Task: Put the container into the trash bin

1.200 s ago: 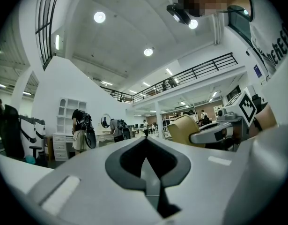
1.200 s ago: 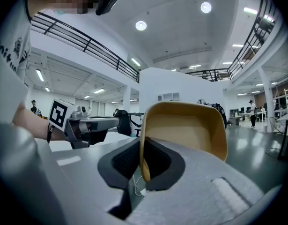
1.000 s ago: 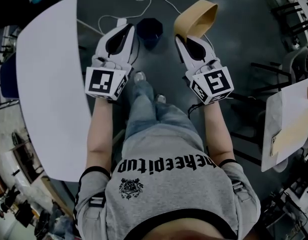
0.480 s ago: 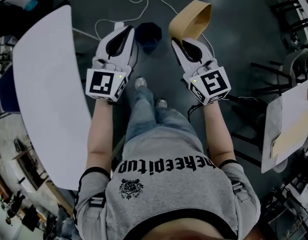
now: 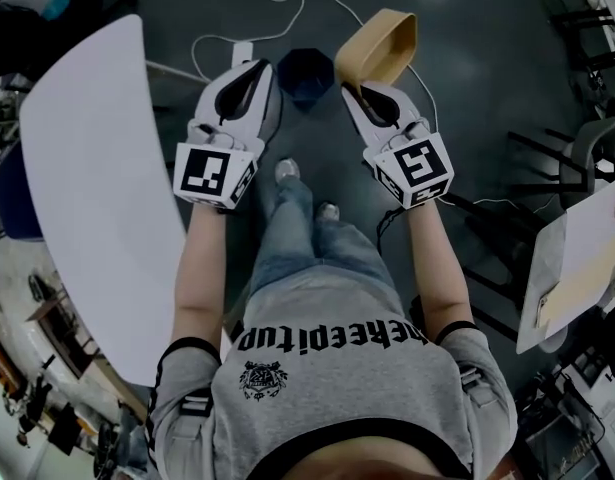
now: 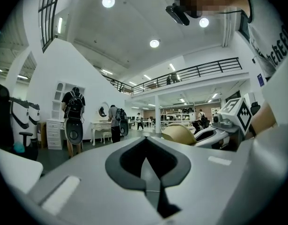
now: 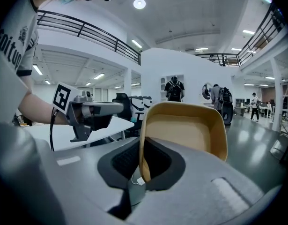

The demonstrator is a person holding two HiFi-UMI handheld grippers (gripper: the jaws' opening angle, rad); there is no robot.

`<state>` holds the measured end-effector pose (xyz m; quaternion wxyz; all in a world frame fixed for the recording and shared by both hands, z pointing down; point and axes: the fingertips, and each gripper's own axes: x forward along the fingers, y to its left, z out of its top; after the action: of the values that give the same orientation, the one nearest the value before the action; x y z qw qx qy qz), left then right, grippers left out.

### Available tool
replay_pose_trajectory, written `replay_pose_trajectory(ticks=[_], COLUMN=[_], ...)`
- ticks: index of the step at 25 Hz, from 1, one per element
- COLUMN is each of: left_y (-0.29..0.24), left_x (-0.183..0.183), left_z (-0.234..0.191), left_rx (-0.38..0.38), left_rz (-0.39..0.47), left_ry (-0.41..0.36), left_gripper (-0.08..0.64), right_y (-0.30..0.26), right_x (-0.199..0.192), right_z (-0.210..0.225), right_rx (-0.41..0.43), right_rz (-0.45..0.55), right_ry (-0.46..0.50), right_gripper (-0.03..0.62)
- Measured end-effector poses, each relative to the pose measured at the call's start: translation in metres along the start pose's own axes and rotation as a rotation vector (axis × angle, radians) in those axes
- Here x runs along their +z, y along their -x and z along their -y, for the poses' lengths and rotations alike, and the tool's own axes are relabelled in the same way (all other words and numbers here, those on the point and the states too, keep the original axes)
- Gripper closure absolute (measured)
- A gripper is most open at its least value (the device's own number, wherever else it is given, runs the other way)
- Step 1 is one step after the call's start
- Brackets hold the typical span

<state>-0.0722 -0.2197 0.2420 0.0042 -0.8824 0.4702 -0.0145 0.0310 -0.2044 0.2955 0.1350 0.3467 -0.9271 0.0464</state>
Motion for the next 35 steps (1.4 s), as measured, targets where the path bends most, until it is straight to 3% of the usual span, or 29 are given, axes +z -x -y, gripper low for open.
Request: replay_pose_trajectory(ticks=[11, 22, 35], left_y=[-0.023, -0.034, -0.027], left_x=[-0.054, -0.11, -0.179], left_z=[-0.046, -0.066, -0.056], left_rx=[0.0, 0.009, 0.04], left_rz=[-0.065, -0.095, -0.119], left_ry=[0.05, 0.094, 0.142], left_gripper=[0.54, 0.54, 0.54], right_y=[-0.07, -0.118, -0.147], right_x=[-0.054, -0.128, -0.219], right_z=[0.011, 0.004, -0.012], right_rx=[0.051, 0.149, 0.239], right_rz=[-0.149, -0.297, -0.401], right_ry=[0.011, 0.068, 0.134], right_gripper=[0.58, 0.581, 0.581])
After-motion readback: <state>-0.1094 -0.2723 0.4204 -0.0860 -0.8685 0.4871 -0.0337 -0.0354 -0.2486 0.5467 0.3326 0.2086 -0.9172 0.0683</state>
